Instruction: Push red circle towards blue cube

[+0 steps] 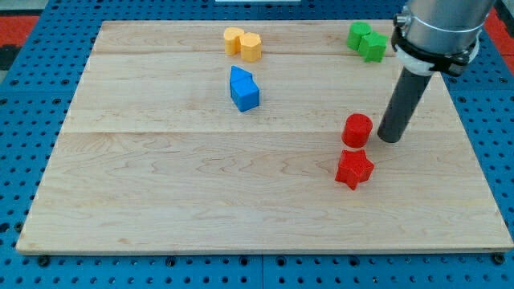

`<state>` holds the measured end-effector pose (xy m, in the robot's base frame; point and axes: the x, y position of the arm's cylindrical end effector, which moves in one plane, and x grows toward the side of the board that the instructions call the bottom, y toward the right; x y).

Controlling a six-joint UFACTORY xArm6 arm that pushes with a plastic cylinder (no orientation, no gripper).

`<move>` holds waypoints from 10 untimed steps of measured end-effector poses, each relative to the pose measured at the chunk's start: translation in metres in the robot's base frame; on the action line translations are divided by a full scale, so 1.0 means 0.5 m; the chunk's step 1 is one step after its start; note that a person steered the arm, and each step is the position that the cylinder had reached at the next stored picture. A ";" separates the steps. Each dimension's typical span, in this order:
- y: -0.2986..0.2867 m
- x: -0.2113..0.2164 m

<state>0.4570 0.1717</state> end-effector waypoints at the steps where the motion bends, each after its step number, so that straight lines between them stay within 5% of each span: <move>1: -0.072 -0.005; 3: -0.176 -0.027; 6: -0.191 0.038; 10: -0.258 0.002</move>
<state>0.4580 0.0429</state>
